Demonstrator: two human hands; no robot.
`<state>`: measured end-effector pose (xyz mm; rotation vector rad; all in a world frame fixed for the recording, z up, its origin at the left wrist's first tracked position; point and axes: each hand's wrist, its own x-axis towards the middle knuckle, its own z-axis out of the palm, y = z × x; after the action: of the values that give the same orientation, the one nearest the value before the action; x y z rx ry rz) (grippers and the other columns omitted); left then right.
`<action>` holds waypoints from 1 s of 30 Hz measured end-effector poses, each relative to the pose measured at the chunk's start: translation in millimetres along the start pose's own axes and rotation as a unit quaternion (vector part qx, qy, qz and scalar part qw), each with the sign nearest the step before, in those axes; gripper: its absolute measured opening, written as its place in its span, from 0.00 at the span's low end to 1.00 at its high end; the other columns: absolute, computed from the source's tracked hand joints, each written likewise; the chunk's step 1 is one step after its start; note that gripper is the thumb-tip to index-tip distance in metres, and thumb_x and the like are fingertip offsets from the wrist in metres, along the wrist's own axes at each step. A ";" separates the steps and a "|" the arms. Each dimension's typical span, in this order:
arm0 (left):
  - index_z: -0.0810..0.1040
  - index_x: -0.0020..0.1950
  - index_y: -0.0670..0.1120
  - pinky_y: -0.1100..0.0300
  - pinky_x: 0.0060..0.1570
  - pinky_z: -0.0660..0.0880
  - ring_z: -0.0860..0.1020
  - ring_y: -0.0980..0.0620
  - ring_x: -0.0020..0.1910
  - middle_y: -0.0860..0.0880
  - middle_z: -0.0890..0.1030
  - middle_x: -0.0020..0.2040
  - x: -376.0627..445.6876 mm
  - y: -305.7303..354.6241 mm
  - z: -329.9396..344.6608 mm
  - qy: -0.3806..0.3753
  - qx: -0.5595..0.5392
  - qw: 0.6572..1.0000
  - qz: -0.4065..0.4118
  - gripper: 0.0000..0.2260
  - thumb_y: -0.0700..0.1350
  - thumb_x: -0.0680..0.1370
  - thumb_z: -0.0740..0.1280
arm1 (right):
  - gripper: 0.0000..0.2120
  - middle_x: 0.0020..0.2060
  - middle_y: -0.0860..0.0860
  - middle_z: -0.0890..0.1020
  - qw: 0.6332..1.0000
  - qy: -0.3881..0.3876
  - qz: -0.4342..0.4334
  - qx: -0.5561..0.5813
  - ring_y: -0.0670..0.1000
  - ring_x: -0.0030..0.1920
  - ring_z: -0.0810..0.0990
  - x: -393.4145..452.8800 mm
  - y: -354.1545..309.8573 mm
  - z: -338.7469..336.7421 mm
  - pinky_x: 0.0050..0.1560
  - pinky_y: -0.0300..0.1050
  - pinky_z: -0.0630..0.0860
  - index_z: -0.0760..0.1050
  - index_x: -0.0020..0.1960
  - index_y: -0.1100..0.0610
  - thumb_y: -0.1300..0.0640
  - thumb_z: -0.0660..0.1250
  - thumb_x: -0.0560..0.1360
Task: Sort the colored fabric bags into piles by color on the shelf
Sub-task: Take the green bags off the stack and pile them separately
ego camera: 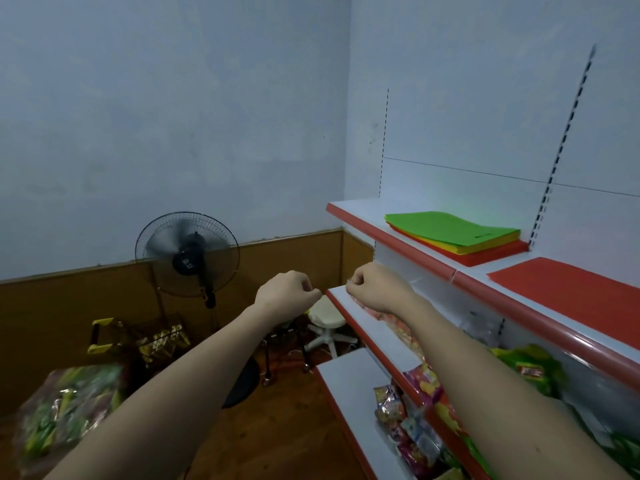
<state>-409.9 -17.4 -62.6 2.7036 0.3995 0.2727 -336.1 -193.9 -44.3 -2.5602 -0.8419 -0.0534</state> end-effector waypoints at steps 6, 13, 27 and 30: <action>0.78 0.50 0.51 0.61 0.34 0.76 0.79 0.57 0.40 0.55 0.80 0.41 84.7 -17.7 2.3 0.002 0.009 1.000 0.008 0.12 0.58 0.77 0.63 | 0.12 0.36 0.52 0.81 1.000 -0.012 0.006 -0.011 0.54 0.38 0.80 81.6 10.1 11.3 0.42 0.51 0.79 0.74 0.38 0.54 0.49 0.62 0.77; 0.77 0.52 0.51 0.64 0.32 0.71 0.77 0.59 0.39 0.56 0.78 0.41 172.1 -39.1 4.9 0.000 -0.020 0.999 0.032 0.12 0.58 0.78 0.63 | 0.14 0.31 0.52 0.76 0.999 -0.007 0.046 -0.022 0.52 0.32 0.74 163.6 28.6 24.9 0.34 0.45 0.70 0.70 0.33 0.54 0.51 0.64 0.75; 0.80 0.49 0.51 0.55 0.40 0.80 0.79 0.57 0.41 0.56 0.80 0.42 362.4 -66.9 26.1 -0.046 -0.109 0.968 0.221 0.09 0.55 0.78 0.64 | 0.10 0.37 0.51 0.82 0.965 0.123 0.228 -0.024 0.54 0.39 0.79 251.8 58.1 53.9 0.39 0.46 0.73 0.74 0.37 0.54 0.51 0.63 0.74; 0.80 0.45 0.50 0.51 0.43 0.81 0.80 0.54 0.40 0.53 0.82 0.40 389.5 -42.0 36.3 -0.072 -0.150 0.950 0.265 0.08 0.53 0.78 0.65 | 0.08 0.40 0.48 0.81 0.948 0.177 0.264 -0.029 0.54 0.43 0.79 247.7 75.0 41.2 0.43 0.48 0.74 0.75 0.40 0.51 0.50 0.63 0.75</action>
<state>-44.7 129.0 -61.1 2.4544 -0.3917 0.2540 -95.7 -92.6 -69.1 -2.6295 -0.0113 -0.3622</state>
